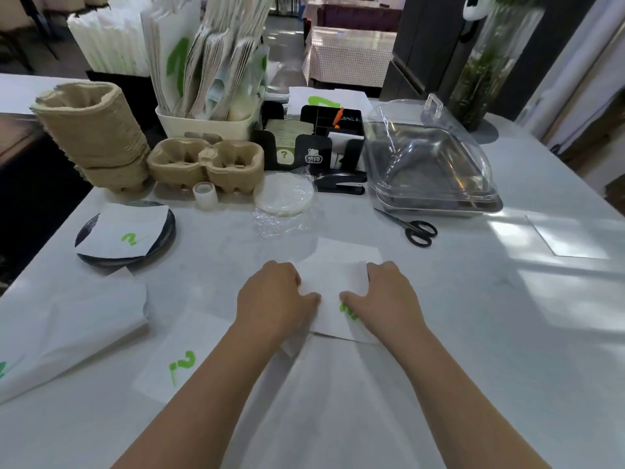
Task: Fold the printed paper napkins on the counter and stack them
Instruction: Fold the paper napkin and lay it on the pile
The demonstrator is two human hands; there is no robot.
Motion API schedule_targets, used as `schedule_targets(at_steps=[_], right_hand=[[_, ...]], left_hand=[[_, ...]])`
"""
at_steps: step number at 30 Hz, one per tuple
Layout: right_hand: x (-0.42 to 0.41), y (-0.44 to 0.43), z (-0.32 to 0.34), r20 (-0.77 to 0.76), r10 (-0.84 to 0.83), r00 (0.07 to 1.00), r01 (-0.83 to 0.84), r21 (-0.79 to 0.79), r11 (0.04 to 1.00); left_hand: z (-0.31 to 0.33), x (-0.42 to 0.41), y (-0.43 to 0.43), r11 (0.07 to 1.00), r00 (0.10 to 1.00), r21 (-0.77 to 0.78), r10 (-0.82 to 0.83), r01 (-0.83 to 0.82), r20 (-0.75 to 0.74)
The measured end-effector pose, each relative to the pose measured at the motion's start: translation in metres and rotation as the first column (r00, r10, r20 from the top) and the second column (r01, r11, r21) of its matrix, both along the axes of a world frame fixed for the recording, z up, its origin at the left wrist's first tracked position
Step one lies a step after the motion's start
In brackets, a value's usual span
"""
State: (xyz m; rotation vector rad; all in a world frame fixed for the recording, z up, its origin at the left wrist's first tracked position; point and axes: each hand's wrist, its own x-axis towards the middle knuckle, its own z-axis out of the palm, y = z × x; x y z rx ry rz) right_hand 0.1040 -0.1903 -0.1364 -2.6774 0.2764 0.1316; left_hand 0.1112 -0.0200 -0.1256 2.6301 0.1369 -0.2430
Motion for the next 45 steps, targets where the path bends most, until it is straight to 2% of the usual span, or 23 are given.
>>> schedule_targets(at_steps=[3, 5, 8, 10, 12, 14, 16, 17, 18, 19, 22, 24, 26, 32, 37, 39, 40, 41, 42, 43, 44, 45], right_hand=[[0.000, 0.005, 0.003, 0.004, -0.006, 1.000, 0.006, -0.017, 1.000], [0.000, 0.006, 0.006, 0.021, -0.021, 1.000, 0.020, 0.055, 0.998], [-0.003, 0.006, 0.006, 0.082, -0.055, 0.995, 0.034, 0.235, 0.972], [-0.005, 0.006, 0.010, 0.102, -0.062, 0.993, 0.018, 0.391, 0.920], [-0.008, 0.008, 0.019, 0.119, -0.038, 0.992, -0.035, 0.560, 0.828], [-0.014, 0.010, 0.032, 0.173, 0.026, 0.985, -0.138, 0.675, 0.724], [-0.020, 0.010, 0.045, 0.236, 0.085, 0.968, -0.237, 0.750, 0.618], [-0.024, 0.010, 0.049, 0.256, 0.099, 0.962, -0.266, 0.781, 0.565], [-0.029, 0.010, 0.052, 0.274, 0.105, 0.956, -0.287, 0.803, 0.522], [-0.034, 0.010, 0.054, 0.294, 0.105, 0.950, -0.306, 0.808, 0.503], [-0.052, 0.014, 0.043, 0.352, 0.104, 0.930, -0.355, 0.787, 0.505], [-0.064, 0.020, 0.027, 0.348, 0.091, 0.933, -0.346, 0.801, 0.488], [-0.072, 0.027, 0.008, 0.319, 0.050, 0.946, -0.299, 0.807, 0.510], [-0.077, 0.036, -0.006, 0.323, -0.089, 0.942, -0.224, 0.804, 0.550], [-0.082, 0.043, 0.004, 0.311, -0.033, 0.950, -0.249, 0.816, 0.522], [-0.082, 0.039, 0.017, 0.331, 0.038, 0.943, -0.311, 0.836, 0.452], [-0.078, 0.036, 0.022, 0.334, 0.062, 0.940, -0.329, 0.848, 0.416], [-0.071, 0.033, 0.025, 0.318, 0.065, 0.946, -0.314, 0.850, 0.424], [-0.061, 0.031, 0.026, 0.287, 0.035, 0.957, -0.269, 0.836, 0.479], [-0.050, 0.030, 0.024, 0.250, 0.004, 0.968, -0.205, 0.784, 0.586], [-0.037, 0.029, 0.022, 0.203, 0.019, 0.979, -0.152, 0.664, 0.732], [-0.025, 0.031, 0.019, 0.146, 0.081, 0.986, -0.142, 0.475, 0.868]], left_hand=[[0.001, 0.000, -0.003, 0.998, 1.000, 0.064, -0.014, 0.015, -0.027], [0.001, 0.000, -0.004, 0.998, 0.999, 0.057, -0.019, 0.020, -0.032], [0.000, 0.000, -0.003, 0.999, 0.999, 0.027, -0.015, 0.016, -0.038], [-0.002, 0.001, -0.002, 1.000, 1.000, -0.021, -0.011, 0.010, -0.023], [-0.004, 0.001, 0.001, 0.980, 1.000, -0.198, 0.009, -0.003, 0.029], [0.000, -0.003, 0.007, 0.865, 0.997, -0.500, 0.063, -0.036, 0.037], [0.007, -0.010, 0.017, 0.635, 0.997, -0.770, 0.081, -0.063, -0.014], [0.011, -0.015, 0.023, 0.529, 0.997, -0.846, 0.079, -0.060, -0.021], [0.015, -0.022, 0.028, 0.471, 0.997, -0.882, 0.077, -0.024, 0.014], [0.017, -0.030, 0.033, 0.465, 0.993, -0.885, 0.086, 0.035, 0.085], [0.014, -0.061, 0.038, 0.559, 0.956, -0.810, 0.095, 0.179, 0.277], [0.004, -0.079, 0.033, 0.595, 0.955, -0.784, 0.091, 0.176, 0.283], [-0.008, -0.090, 0.027, 0.632, 0.960, -0.764, 0.109, 0.133, 0.258], [-0.010, -0.099, 0.021, 0.665, 0.958, -0.728, 0.062, 0.169, 0.279], [-0.001, -0.103, 0.018, 0.703, 0.934, -0.687, 0.093, 0.184, 0.344], [0.006, -0.108, 0.025, 0.697, 0.935, -0.709, 0.168, 0.110, 0.311], [0.008, -0.110, 0.030, 0.661, 0.941, -0.750, 0.231, 0.033, 0.246], [0.009, -0.113, 0.037, 0.598, 0.942, -0.800, 0.298, -0.058, 0.155], [0.008, -0.115, 0.045, 0.497, 0.934, -0.853, 0.355, -0.160, 0.031], [0.006, -0.118, 0.052, 0.357, 0.916, -0.895, 0.383, -0.267, -0.121], [0.005, -0.120, 0.057, 0.211, 0.887, -0.908, 0.377, -0.362, -0.266], [0.005, -0.122, 0.060, 0.090, 0.859, -0.901, 0.355, -0.424, -0.369]])
